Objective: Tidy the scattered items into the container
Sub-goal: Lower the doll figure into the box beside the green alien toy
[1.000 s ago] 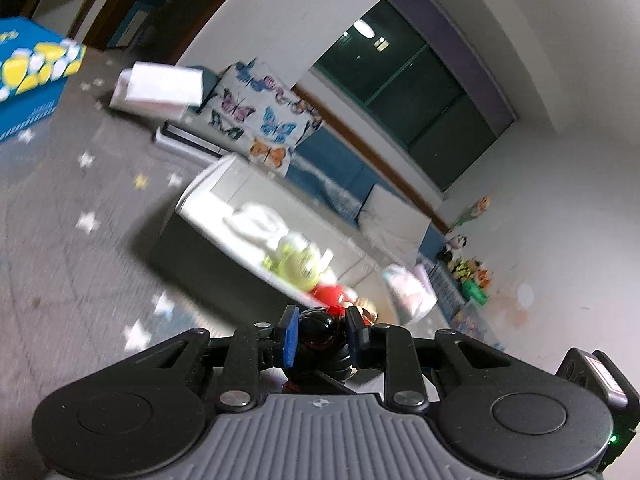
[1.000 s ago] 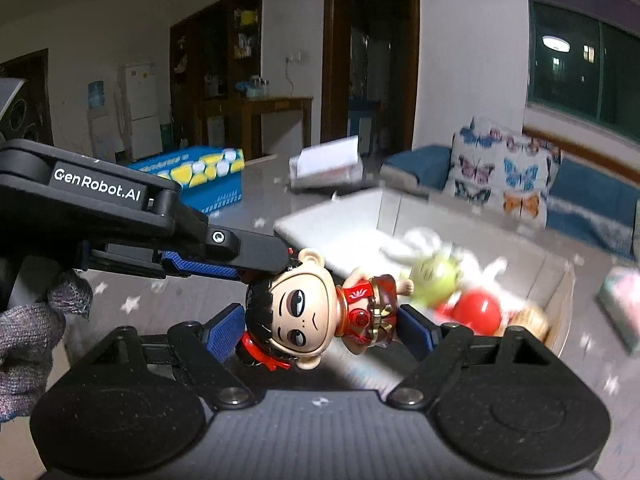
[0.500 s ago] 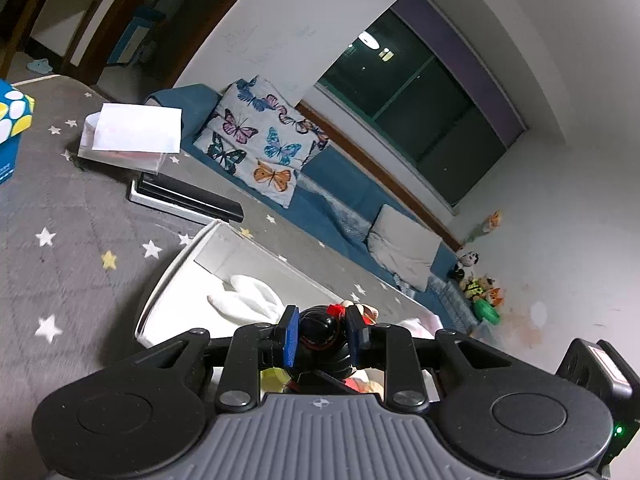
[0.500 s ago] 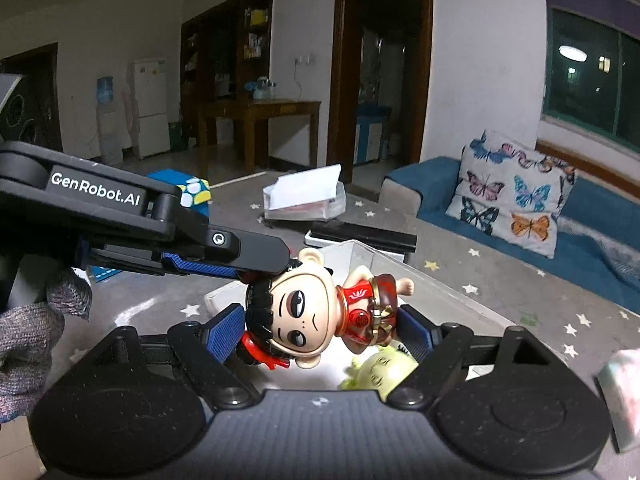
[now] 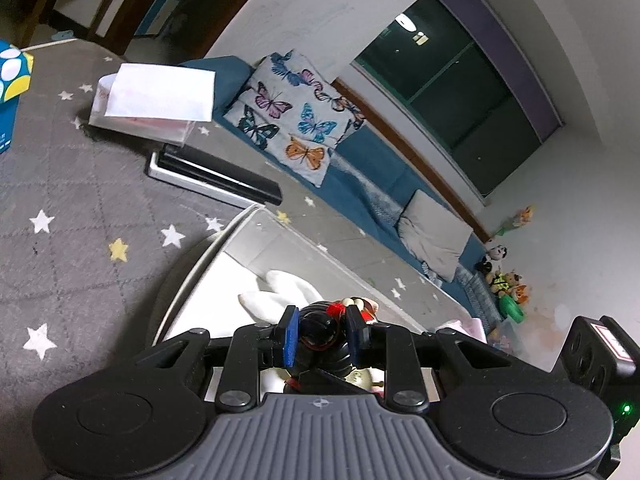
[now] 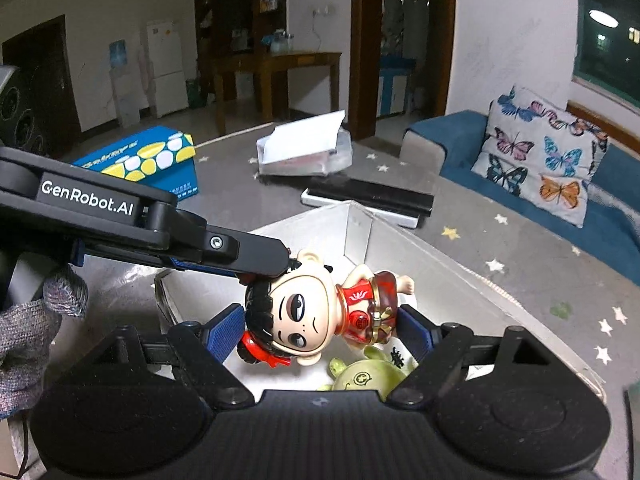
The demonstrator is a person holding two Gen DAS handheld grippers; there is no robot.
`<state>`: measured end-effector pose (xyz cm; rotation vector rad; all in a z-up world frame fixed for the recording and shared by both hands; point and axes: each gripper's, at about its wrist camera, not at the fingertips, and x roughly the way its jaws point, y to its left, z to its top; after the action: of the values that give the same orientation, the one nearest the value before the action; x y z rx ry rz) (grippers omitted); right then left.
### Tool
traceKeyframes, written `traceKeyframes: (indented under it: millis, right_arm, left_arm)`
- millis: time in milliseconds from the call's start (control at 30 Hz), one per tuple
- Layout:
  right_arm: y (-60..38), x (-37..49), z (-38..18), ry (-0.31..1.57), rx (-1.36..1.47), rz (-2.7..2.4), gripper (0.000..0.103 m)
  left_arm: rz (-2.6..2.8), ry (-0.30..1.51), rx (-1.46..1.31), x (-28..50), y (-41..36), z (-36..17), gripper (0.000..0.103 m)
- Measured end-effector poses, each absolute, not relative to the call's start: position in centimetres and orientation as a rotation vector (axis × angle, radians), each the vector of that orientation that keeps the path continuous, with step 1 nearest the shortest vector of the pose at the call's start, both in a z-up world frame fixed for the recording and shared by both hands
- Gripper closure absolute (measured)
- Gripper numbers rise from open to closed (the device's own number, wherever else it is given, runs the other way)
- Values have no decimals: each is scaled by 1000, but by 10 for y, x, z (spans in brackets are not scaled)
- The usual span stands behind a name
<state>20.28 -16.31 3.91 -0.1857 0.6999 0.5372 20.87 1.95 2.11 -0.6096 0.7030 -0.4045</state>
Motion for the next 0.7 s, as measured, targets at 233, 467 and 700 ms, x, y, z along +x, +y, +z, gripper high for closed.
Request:
traceKeyframes:
  millis: [233, 467, 700]
  right_arm:
    - [-160, 217, 31, 753, -213, 572, 19]
    - [-158, 227, 23, 800, -249, 589, 19]
    - [-154, 236, 15, 855, -269, 601, 19]
  left_arm:
    - [-375, 730, -577, 213, 15, 16, 76]
    - [-353, 765, -524, 216, 5, 13, 76]
    - [-336, 793, -506, 221, 4, 7, 76]
